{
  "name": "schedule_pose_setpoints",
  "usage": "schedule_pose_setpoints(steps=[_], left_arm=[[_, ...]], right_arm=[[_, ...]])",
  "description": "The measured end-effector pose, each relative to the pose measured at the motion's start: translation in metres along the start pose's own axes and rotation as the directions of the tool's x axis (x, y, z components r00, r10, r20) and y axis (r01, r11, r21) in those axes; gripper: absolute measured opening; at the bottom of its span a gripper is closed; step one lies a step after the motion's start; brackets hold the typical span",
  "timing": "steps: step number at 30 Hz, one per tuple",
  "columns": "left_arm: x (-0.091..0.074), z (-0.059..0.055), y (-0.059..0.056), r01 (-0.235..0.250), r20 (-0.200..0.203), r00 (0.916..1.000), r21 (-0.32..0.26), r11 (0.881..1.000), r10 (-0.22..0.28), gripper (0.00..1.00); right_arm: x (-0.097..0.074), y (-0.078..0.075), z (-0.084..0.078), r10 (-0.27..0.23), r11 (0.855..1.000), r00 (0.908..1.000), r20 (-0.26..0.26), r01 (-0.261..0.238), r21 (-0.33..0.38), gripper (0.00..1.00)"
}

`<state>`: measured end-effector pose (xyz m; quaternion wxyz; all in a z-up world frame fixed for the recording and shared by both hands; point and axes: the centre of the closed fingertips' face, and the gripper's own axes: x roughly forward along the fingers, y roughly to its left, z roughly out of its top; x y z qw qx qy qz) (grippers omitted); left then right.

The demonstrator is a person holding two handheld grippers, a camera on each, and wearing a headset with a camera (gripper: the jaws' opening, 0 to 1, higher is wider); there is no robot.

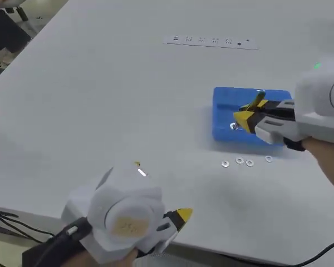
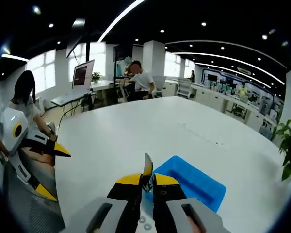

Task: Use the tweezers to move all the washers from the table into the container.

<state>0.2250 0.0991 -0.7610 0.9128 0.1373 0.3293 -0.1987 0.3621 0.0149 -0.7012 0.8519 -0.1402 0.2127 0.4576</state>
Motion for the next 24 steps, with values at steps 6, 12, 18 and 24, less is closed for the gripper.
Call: schedule_pose_setpoints(steps=[6, 12, 18, 24], left_arm=[[0.000, -0.001, 0.000, -0.003, -0.003, 1.0000, 0.004, 1.000, 0.003, 0.70], [0.000, -0.001, 0.002, -0.015, -0.003, 0.9999, 0.009, 1.000, 0.015, 0.69], [-0.001, 0.000, 0.005, -0.029, 0.004, 0.9996, -0.002, 1.000, 0.029, 0.68], [0.000, -0.001, 0.003, -0.023, -0.003, 0.9997, 0.013, 1.000, 0.023, 0.67]], right_arm=[[0.016, -0.020, 0.004, -0.042, 0.989, 0.9971, 0.063, 0.032, 0.144, 0.04], [0.036, -0.028, -0.014, -0.061, 0.988, 0.9980, 0.012, 0.059, 0.139, 0.04], [0.051, -0.021, -0.028, -0.048, 0.990, 0.9986, -0.022, 0.051, 0.134, 0.04], [0.062, -0.024, -0.038, -0.044, 0.987, 0.9977, -0.052, 0.051, 0.153, 0.04]])
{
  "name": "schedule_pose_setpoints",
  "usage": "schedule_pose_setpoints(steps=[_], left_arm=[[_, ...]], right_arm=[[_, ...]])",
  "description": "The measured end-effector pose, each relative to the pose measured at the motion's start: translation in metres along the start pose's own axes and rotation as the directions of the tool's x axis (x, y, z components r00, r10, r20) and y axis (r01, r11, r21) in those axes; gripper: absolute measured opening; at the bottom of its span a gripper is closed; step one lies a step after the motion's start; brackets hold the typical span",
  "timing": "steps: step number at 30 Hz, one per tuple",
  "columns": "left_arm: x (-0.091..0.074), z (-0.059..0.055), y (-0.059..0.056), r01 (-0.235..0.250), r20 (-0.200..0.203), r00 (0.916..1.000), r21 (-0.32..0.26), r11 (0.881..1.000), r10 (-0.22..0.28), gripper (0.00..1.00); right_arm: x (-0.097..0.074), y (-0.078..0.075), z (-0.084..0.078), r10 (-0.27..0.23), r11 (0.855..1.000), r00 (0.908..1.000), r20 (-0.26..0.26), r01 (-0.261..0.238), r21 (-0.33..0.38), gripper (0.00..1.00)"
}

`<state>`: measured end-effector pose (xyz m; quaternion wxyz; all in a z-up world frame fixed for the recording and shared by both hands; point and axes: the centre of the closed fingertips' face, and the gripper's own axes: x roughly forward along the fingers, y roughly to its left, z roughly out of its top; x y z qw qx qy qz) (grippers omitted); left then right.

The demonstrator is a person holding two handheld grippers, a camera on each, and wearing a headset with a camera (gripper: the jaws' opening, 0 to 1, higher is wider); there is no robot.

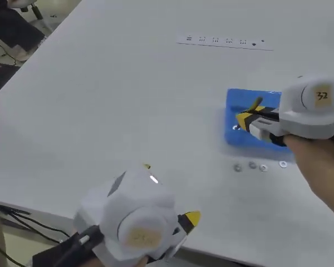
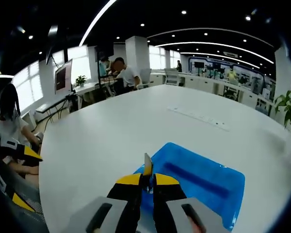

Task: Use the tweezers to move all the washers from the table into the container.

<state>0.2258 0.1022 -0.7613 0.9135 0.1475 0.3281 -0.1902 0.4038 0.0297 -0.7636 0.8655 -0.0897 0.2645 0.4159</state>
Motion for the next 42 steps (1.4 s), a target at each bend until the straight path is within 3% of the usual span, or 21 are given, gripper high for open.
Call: schedule_pose_setpoints(steps=[6, 10, 17, 20, 24, 30, 35, 42], left_arm=[[0.001, -0.001, 0.000, -0.004, -0.009, 1.0000, 0.010, 1.000, 0.004, 0.66], [0.000, 0.001, 0.001, -0.010, 0.009, 0.9999, 0.002, 1.000, 0.010, 0.68], [0.002, -0.002, -0.001, -0.002, -0.009, 1.0000, 0.009, 1.000, 0.002, 0.68], [0.002, -0.001, -0.001, -0.005, -0.009, 0.9999, 0.017, 1.000, 0.005, 0.68], [0.000, 0.003, 0.002, -0.013, 0.018, 0.9997, 0.004, 1.000, 0.013, 0.70], [0.001, 0.001, 0.001, -0.014, 0.010, 0.9999, 0.011, 1.000, 0.014, 0.71], [0.001, 0.001, -0.001, -0.011, 0.007, 0.9999, 0.020, 1.000, 0.011, 0.72], [0.000, 0.002, 0.001, -0.015, 0.009, 0.9998, 0.016, 1.000, 0.015, 0.72]], right_arm=[[0.009, -0.002, -0.006, -0.001, 1.000, 0.9997, -0.024, 0.001, 0.001, 0.05], [0.007, -0.003, -0.004, -0.003, 1.000, 0.9999, -0.017, 0.003, 0.009, 0.05], [0.004, -0.004, -0.004, -0.014, 1.000, 0.9997, -0.022, 0.015, 0.018, 0.05], [-0.003, -0.002, 0.008, 0.005, 0.998, 0.9999, 0.011, -0.005, 0.055, 0.05], [-0.020, 0.002, 0.024, 0.001, 1.000, 0.9987, 0.051, -0.003, 0.030, 0.05], [-0.043, 0.013, 0.038, 0.029, 1.000, 0.9961, 0.084, -0.029, 0.003, 0.05], [-0.057, 0.024, 0.033, 0.037, 0.999, 0.9967, 0.072, -0.034, -0.032, 0.05], [-0.063, 0.042, 0.001, 0.063, 0.998, 0.9979, 0.015, -0.063, -0.015, 0.05]])
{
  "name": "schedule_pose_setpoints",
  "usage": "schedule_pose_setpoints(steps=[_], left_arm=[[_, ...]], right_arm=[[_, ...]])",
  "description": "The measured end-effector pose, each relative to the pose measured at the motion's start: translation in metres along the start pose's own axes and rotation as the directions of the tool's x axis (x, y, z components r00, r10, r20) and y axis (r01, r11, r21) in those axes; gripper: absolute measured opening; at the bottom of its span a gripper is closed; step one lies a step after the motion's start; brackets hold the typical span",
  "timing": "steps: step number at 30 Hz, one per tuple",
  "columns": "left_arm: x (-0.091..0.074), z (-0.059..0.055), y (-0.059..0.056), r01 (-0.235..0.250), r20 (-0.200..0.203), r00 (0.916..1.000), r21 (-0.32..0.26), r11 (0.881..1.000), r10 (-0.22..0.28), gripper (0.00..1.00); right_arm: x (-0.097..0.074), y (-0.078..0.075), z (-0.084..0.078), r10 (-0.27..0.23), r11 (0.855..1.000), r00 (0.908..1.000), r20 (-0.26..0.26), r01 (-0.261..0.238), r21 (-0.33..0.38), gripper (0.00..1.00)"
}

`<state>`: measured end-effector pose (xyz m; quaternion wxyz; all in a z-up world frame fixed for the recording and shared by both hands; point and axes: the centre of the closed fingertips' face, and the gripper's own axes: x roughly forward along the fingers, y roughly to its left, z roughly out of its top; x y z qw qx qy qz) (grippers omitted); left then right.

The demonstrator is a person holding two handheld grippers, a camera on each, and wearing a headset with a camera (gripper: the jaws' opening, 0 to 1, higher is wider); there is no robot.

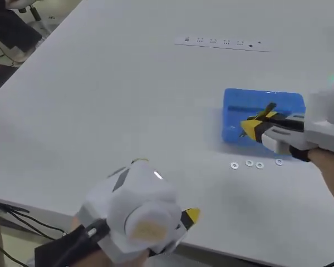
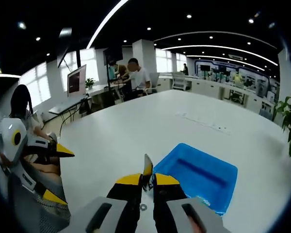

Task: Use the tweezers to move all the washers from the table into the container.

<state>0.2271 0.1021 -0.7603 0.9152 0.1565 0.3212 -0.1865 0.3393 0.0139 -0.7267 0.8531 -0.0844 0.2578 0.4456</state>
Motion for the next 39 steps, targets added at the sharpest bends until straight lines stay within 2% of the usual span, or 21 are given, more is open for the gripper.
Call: schedule_pose_setpoints(steps=[3, 10, 20, 24, 26, 27, 29, 39], left_arm=[[-0.001, 0.001, 0.002, -0.007, 0.008, 0.9999, -0.005, 1.000, 0.007, 0.72], [0.000, 0.000, 0.000, -0.002, -0.001, 1.0000, 0.011, 1.000, 0.002, 0.72], [0.001, -0.002, 0.000, -0.004, -0.009, 0.9999, 0.012, 1.000, 0.004, 0.71], [0.001, -0.003, 0.001, -0.006, -0.014, 0.9999, 0.014, 1.000, 0.006, 0.71], [0.001, -0.003, 0.001, -0.005, -0.014, 0.9999, 0.014, 1.000, 0.005, 0.71], [0.001, -0.003, 0.000, -0.005, -0.014, 0.9999, 0.014, 1.000, 0.005, 0.71], [0.001, -0.003, 0.000, -0.003, -0.017, 0.9999, 0.015, 1.000, 0.003, 0.70], [0.002, -0.005, 0.000, -0.005, -0.024, 0.9997, 0.027, 1.000, 0.005, 0.70]], right_arm=[[0.003, 0.004, -0.019, 0.004, 1.000, 0.9993, -0.036, -0.004, 0.008, 0.05], [0.011, 0.003, -0.040, -0.007, 1.000, 0.9974, -0.072, 0.008, 0.025, 0.05], [0.018, 0.001, -0.047, -0.014, 0.999, 0.9964, -0.083, 0.017, 0.036, 0.05], [0.019, 0.000, -0.044, -0.021, 0.999, 0.9975, -0.068, 0.024, 0.037, 0.05], [0.022, 0.000, -0.048, -0.022, 0.999, 0.9961, -0.085, 0.025, 0.031, 0.05], [0.021, -0.001, -0.046, -0.029, 0.999, 0.9974, -0.065, 0.030, 0.017, 0.05], [0.021, 0.000, -0.047, -0.026, 1.000, 0.9968, -0.076, 0.027, 0.006, 0.05], [0.026, -0.001, -0.047, -0.038, 0.999, 0.9982, -0.047, 0.037, -0.020, 0.04]])
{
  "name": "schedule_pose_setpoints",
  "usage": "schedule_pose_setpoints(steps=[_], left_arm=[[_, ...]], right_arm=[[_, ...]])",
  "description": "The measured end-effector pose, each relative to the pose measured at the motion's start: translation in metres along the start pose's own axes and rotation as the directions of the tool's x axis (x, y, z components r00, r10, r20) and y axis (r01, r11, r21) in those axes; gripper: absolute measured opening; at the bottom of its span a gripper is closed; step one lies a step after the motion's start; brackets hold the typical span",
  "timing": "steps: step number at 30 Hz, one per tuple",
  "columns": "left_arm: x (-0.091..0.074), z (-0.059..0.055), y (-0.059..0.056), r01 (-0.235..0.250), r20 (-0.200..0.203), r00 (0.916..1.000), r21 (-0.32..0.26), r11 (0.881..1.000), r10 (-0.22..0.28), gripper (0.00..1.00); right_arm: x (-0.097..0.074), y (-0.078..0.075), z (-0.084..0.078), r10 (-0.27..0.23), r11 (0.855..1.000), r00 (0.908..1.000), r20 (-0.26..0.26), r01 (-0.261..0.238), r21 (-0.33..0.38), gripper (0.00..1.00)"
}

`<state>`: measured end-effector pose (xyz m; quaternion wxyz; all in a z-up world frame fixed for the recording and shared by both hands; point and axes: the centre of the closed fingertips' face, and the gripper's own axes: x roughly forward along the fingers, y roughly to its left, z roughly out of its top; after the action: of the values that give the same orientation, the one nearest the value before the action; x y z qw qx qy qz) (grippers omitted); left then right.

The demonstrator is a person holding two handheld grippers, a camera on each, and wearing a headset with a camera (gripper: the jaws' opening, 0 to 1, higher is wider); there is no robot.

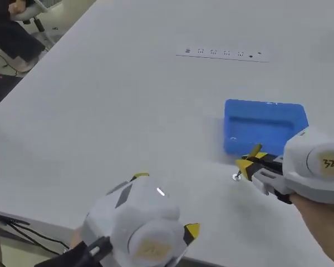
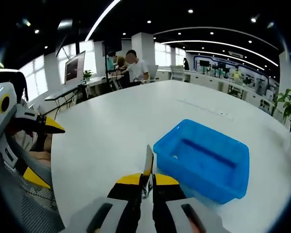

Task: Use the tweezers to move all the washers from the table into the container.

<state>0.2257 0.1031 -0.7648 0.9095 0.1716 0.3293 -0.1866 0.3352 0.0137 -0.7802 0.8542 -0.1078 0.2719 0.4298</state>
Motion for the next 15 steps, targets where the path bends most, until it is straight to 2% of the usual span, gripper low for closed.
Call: schedule_pose_setpoints(steps=[6, 11, 15], left_arm=[[0.0000, -0.0003, 0.0003, -0.003, -0.002, 1.0000, 0.004, 1.000, 0.003, 0.70], [0.0003, -0.0019, 0.0004, -0.005, -0.010, 0.9999, 0.012, 1.000, 0.005, 0.70], [0.0003, -0.0016, 0.0003, -0.007, -0.009, 0.9999, 0.018, 1.000, 0.007, 0.70]], right_arm=[[0.0018, 0.0011, 0.0007, -0.010, 1.000, 0.9999, 0.002, 0.010, -0.028, 0.03], [0.0005, -0.0031, 0.0007, -0.008, 0.999, 0.9999, -0.012, 0.008, 0.047, 0.03], [-0.0041, -0.0011, 0.0030, -0.010, 1.000, 0.9997, -0.022, 0.011, 0.010, 0.03]])
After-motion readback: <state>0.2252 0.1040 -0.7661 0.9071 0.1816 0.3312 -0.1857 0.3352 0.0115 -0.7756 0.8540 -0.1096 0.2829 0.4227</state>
